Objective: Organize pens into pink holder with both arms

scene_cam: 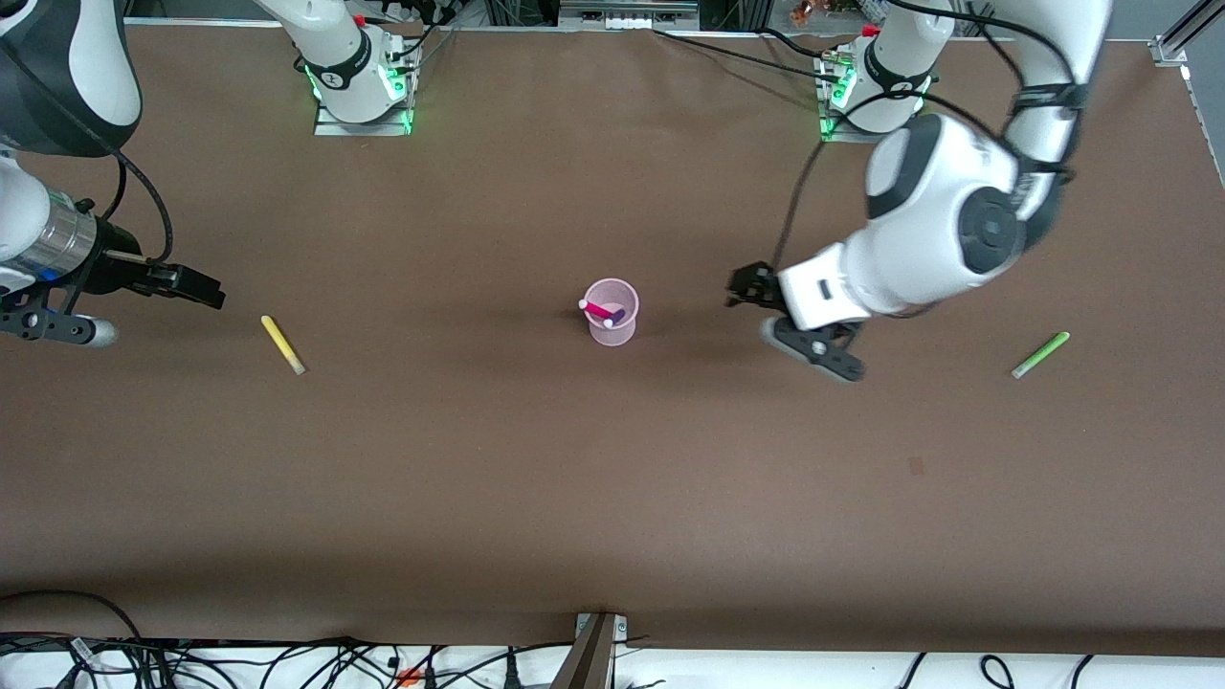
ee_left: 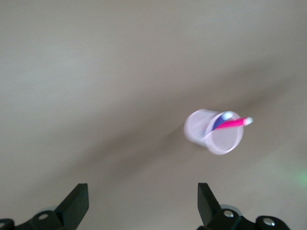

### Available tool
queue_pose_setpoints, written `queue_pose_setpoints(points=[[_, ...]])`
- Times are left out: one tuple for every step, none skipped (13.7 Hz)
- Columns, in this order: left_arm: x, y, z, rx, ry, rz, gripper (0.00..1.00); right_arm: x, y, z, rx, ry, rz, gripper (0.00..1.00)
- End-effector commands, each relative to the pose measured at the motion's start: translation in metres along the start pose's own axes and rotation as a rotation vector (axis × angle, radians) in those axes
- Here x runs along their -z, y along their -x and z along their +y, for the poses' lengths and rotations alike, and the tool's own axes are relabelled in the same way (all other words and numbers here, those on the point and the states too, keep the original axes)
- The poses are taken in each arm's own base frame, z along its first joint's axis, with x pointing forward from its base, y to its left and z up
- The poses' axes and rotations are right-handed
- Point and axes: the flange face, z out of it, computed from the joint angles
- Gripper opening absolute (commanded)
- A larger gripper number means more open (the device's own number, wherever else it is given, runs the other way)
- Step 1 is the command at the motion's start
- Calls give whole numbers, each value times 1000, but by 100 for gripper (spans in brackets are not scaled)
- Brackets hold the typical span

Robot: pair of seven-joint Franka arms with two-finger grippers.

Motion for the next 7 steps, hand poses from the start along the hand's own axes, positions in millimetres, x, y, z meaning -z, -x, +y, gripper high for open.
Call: queue_pose_setpoints(points=[[47,8,-26,2,-138,-97,100,-1,8,1,23,-16,4,99],[68,13,-34,2,-212,-121,100,-2,7,1,23,-16,4,99],[84,16,-38,5,-271,-144,100,-1,7,1,23,-16,4,99],[100,21,-41,12,-328,-164,100,0,8,2,21,-16,6,99],[116,26,-48,28,-381,-178,100,0,7,3,20,-16,7,99],[129,30,-54,45,-420,-183,100,-1,7,3,18,-16,6,99],[142,34,-64,68,-438,-175,100,0,6,3,18,-17,10,99]])
